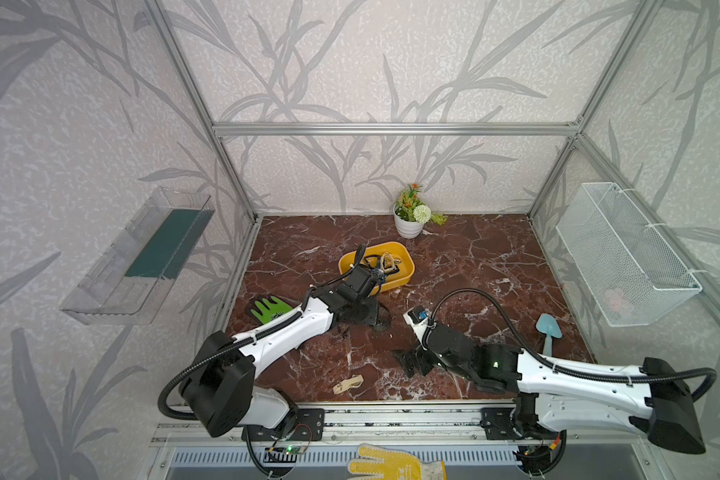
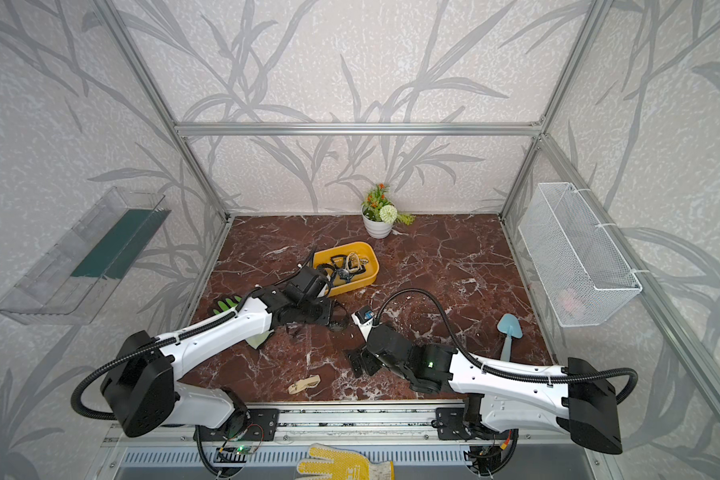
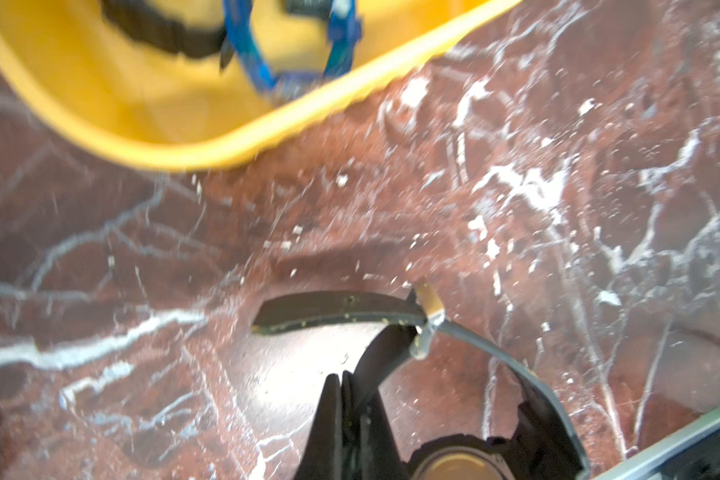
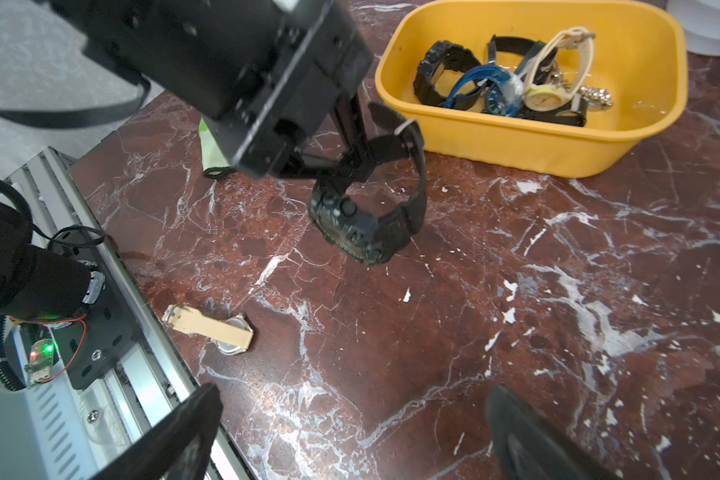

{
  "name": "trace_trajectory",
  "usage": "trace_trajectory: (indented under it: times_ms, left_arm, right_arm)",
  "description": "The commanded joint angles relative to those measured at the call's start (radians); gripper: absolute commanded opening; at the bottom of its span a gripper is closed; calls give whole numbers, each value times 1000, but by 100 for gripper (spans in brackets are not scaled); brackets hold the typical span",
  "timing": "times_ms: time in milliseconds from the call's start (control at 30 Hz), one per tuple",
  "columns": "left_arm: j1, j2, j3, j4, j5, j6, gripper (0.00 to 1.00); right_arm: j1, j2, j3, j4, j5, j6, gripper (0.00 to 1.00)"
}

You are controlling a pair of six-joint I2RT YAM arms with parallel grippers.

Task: Put the watch into the storage box
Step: Pick up the watch at the center of the board, then place the watch in the storage box.

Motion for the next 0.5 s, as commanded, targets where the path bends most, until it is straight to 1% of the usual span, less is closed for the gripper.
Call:
trace_trajectory:
  times_ms: [0, 167, 233, 367, 467]
  left_arm:
    - [25, 67, 101, -14, -16, 68, 0]
    - [79, 197, 270, -2, 11, 136, 0]
    - [105, 269, 348, -3, 42, 158, 0]
    - [122, 411, 499, -18, 65, 191, 0]
    - [133, 511, 609, -54, 55, 209, 0]
  right_arm:
    - [-16, -40, -20, -45, 35, 25, 99]
    - [-25, -74, -34, -63, 54, 37, 99]
    - [-30, -79, -32, -67, 55, 40, 99]
    - [-36, -85, -27, -79, 64, 47, 99]
    - [-39, -93, -28, -87, 72, 57, 99]
